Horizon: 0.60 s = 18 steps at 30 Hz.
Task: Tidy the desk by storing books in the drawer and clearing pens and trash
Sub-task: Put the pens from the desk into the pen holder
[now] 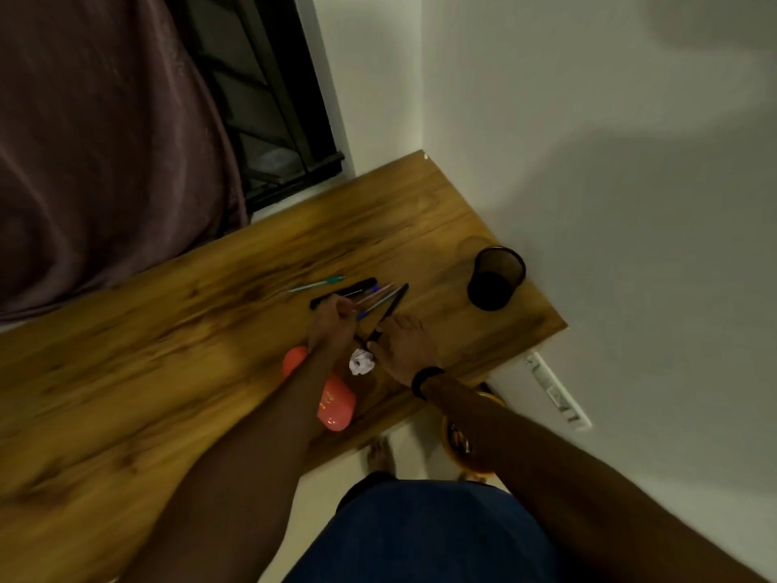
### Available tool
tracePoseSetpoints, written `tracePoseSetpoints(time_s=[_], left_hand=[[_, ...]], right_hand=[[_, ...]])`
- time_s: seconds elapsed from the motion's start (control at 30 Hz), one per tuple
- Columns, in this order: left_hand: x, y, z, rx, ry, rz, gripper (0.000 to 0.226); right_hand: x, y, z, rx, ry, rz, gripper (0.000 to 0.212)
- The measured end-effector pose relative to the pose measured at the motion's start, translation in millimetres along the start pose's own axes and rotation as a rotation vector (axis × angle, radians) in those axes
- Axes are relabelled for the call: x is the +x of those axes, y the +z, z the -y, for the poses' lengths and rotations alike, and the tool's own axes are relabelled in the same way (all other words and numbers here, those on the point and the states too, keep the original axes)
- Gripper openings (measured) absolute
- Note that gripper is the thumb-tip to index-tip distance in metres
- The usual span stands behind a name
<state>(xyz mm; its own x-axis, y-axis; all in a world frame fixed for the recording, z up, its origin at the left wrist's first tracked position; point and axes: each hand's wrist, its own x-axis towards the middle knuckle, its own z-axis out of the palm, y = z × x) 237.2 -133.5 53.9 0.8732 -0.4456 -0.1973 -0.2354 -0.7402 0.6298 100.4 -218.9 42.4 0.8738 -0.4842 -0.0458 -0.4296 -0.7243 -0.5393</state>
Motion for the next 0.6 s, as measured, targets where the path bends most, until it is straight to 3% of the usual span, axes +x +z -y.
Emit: tracePoseSetpoints(time_s=[0.37,0.43,0.5,0.6], left_hand=[[42.9,-31.2,36.6,-0.077,-0.027,0.039,0.018],[51.0,-32.8,39.1,-0.107,-0.020,0.033,0.016],[56.4,-32.9,36.0,-0.134,0.000,0.005,0.017],[54.6,-23.6,21.4,-0.100,0.099,0.025,0.025]], right_hand=[[48.5,15.6,37.8,-0.244,0.063,0.162,0.034],[49.8,11.6,37.1,-0.092,0.078,0.092,0.035],[46.8,3.3,35.8,0.207,0.107,-0.018,0.030],[39.3,-14.3,25.9,0.467,0.265,-0.221,0.020]])
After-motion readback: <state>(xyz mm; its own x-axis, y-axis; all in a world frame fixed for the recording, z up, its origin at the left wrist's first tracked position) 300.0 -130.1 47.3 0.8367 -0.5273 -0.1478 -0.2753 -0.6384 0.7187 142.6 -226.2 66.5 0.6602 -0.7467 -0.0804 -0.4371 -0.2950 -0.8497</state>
